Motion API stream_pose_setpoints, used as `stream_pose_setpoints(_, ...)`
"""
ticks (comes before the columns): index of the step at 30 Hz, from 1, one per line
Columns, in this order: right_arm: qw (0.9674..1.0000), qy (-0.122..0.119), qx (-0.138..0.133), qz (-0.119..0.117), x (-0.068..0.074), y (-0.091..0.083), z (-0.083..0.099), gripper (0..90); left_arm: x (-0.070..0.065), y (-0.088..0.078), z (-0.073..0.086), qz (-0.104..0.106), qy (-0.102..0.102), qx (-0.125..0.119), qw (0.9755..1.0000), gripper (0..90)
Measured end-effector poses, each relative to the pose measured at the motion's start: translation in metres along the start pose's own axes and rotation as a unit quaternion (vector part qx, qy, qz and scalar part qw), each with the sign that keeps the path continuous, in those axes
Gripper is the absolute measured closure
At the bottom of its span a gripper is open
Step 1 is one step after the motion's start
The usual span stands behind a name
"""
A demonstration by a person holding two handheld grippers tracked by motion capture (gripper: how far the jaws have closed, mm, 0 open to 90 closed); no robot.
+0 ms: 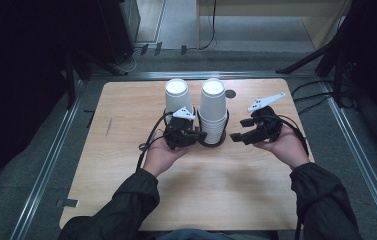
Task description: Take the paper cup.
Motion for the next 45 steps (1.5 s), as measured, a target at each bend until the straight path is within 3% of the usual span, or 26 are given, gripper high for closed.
stream_pose_setpoints(7, 1.0, -0.001, -0.004, 0.002, -0.002, -0.002, -0.022, 25.5, 0.002, 0.002, -0.009, -0.026, -0.005, -0.002, 0.9997, 90.0)
stream_pose_setpoints(10, 0.9999, -0.001, -0.012, 0.0, -0.003, -0.001, -0.037, 22.5, 0.002, 0.006, -0.016, -0.065, -0.006, 0.005, 0.9978, 90.0)
stream_pose_setpoints(13, 0.9999, 0.002, -0.014, -0.009, -0.003, 0.0, -0.046, 24.2, 0.004, 0.008, -0.018, -0.061, -0.028, 0.0, 0.9977, 90.0)
stream_pose_setpoints(19, 0.9999, -0.007, -0.012, -0.008, -0.003, 0.004, -0.062, 21.2, 0.006, 0.011, -0.019, -0.078, -0.026, 0.011, 0.9966, 90.0)
stream_pose_setpoints(22, 0.9997, -0.007, -0.02, -0.009, -0.004, 0.008, -0.073, 18.2, 0.005, 0.013, -0.018, -0.1, -0.009, 0.013, 0.9949, 90.0)
stream_pose_setpoints(32, 0.9996, -0.004, -0.027, -0.007, 0.002, 0.016, -0.103, 13.5, 0.002, 0.017, -0.019, -0.091, -0.018, 0.012, 0.9956, 90.0)
stream_pose_setpoints(36, 0.9997, -0.009, -0.023, 0.006, 0.004, 0.021, -0.115, 13.4, 0.002, 0.018, -0.02, -0.091, -0.021, 0.005, 0.9956, 90.0)
stream_pose_setpoints(40, 0.9995, -0.008, -0.025, 0.016, 0.006, 0.024, -0.123, 13.4, 0.001, 0.018, -0.02, -0.099, -0.011, 0.006, 0.9951, 90.0)
stream_pose_setpoints(45, 0.9982, -0.024, -0.019, 0.051, 0.01, 0.027, -0.13, 22.0, 0.001, 0.019, -0.02, -0.096, -0.01, 0.008, 0.9953, 90.0)
Point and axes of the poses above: each handheld gripper's, and its own axes: y roughly forward along the jaws, z roughly out of its underside, x roughly to its left, the point moved 5 cm from there along y, roughly forward along the jaws, and after that the axes turned 3 degrees about y, right-handed, at the moved point
